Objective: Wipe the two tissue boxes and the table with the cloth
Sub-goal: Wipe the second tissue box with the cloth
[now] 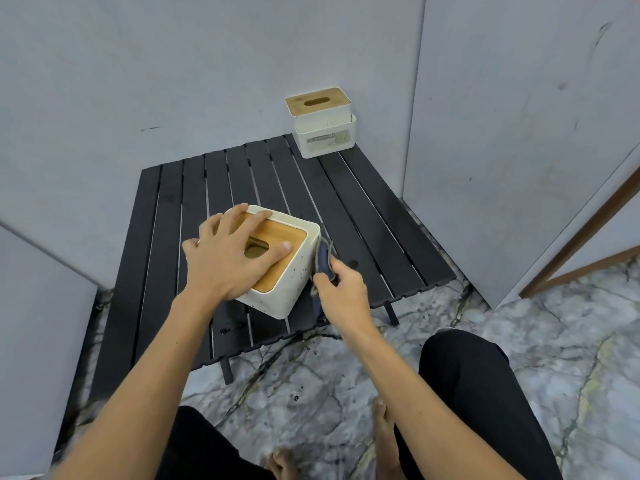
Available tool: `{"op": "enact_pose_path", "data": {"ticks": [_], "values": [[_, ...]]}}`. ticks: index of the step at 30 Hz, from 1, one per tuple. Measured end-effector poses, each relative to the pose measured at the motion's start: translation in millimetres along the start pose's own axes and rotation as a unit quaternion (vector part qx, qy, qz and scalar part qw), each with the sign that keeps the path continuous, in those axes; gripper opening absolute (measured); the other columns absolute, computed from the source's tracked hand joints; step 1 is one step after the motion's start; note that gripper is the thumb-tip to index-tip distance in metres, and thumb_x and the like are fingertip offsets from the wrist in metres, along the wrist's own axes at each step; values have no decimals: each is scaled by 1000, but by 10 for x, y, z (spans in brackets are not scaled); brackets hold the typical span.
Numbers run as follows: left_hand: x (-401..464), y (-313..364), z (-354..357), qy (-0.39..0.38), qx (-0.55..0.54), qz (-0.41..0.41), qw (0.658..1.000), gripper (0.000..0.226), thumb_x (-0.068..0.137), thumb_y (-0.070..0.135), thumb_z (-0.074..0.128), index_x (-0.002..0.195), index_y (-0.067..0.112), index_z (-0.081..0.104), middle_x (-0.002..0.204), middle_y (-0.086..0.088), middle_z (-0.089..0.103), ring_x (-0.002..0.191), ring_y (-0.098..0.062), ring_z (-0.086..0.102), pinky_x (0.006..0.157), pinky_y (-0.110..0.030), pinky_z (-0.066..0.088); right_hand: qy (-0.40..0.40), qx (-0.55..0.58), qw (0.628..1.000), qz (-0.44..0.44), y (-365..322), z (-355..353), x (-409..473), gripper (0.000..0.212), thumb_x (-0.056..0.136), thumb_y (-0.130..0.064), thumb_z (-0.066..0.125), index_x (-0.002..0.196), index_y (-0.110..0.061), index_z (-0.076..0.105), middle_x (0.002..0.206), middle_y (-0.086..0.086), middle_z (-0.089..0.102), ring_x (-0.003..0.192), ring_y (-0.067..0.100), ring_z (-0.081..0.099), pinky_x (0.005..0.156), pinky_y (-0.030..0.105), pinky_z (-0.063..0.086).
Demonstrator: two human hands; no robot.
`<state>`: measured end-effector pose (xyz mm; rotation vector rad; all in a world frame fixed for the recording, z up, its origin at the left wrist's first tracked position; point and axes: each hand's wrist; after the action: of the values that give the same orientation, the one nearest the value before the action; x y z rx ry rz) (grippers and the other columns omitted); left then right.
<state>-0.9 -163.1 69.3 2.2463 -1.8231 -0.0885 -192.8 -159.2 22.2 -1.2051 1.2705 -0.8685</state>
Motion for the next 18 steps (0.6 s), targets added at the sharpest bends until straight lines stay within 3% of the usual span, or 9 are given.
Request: {"op": "enact_pose_path", "data": {"ticks": [5,10,14,18], "values": [[10,2,12,8,-2,-8,1000,82,69,95,24,142,60,32,160,20,26,146,-27,22,107,-63,25,-22,10,999,-39,-113,6,-58,42,95,-16,48,128,-38,60,73,1,64,52,3,52,50,15,46],[15,19,-4,7,-8,-15,1000,81,68,96,26,140,60,34,158,21,28,146,-25,22,106,-62,26,7,-9,1000,-26,-108,17,248,48,94,-14,45,134,-37,57,90,10,70,68,12,58,63,26,54],[18,13,15,12,-8,-17,1000,81,68,96,26,140,60,35,157,22,29,146,-25,22,105,-61,26,-10,-28,999,-14,1,30,187,49,95,-12,43,136,-37,55,72,7,61,62,13,51,51,18,45],[7,14,23,17,-4,-19,1000,81,69,96,25,141,59,35,158,22,28,146,-25,22,106,-61,26,-32,-25,999,-23,61,82,7,49,95,-14,43,136,-38,55,68,1,56,59,13,48,52,22,44]]}}
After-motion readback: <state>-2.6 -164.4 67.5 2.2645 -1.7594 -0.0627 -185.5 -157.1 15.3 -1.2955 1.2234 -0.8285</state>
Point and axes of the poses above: each hand's wrist, its own x-axis towards the middle knuckle, its own z-axis out of the palm, y = z × x
